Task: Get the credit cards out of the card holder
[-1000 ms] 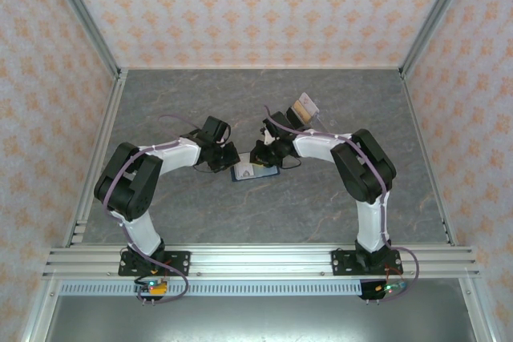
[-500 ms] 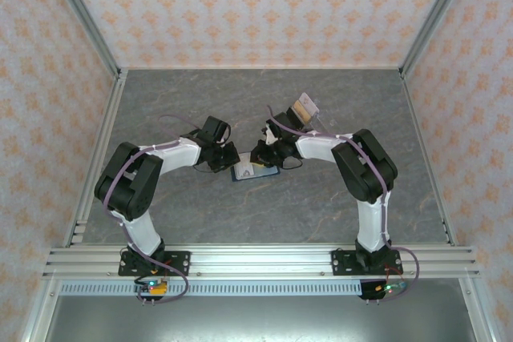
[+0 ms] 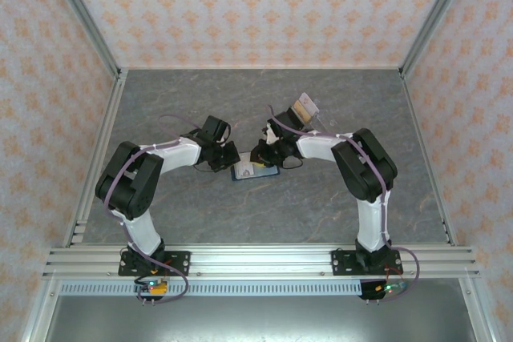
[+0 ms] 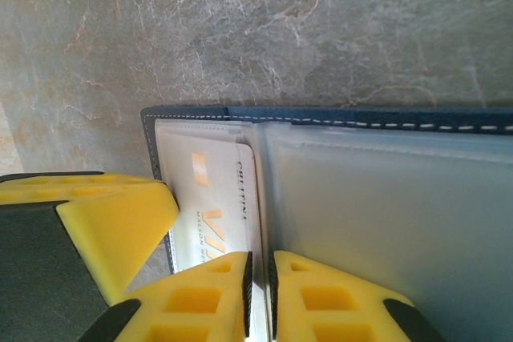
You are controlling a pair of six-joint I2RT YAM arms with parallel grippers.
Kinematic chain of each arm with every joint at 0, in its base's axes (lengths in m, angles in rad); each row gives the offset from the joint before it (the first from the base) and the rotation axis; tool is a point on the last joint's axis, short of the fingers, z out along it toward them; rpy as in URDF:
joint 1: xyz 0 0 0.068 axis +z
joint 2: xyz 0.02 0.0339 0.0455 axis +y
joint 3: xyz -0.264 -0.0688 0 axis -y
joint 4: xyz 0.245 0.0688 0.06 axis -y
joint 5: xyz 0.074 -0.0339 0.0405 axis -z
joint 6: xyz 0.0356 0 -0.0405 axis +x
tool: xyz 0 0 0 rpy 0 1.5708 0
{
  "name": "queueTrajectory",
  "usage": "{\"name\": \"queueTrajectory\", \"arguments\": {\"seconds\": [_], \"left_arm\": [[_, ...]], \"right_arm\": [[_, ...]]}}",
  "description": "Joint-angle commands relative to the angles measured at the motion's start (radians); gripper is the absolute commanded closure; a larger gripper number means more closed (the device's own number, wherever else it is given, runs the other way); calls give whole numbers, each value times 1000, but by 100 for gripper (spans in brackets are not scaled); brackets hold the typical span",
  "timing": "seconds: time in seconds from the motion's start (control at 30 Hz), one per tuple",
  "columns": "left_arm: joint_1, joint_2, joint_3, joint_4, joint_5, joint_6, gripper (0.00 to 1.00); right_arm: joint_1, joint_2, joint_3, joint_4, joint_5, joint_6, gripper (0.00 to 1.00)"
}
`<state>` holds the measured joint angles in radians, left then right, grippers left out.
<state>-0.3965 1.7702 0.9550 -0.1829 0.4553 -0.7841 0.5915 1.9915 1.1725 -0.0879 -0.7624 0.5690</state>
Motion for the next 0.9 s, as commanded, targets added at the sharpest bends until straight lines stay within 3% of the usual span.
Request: {"name": "queueTrajectory", "arguments": {"seconds": [0.0, 0.17, 0.43, 0.87], "left_arm": [[-2, 51, -8, -15, 2, 16, 90], [6, 45, -13, -20, -7, 9, 90], [19, 52, -24, -19, -4, 11, 90], [19, 58, -31, -12, 0, 13, 91]], "right_arm": [[3, 16, -13, 103, -65, 31, 84], [-8, -31, -49, 123, -27, 43, 84], [-10, -58, -50, -3, 25, 29, 80], [-10, -16, -63, 79, -64, 69, 83]]}}
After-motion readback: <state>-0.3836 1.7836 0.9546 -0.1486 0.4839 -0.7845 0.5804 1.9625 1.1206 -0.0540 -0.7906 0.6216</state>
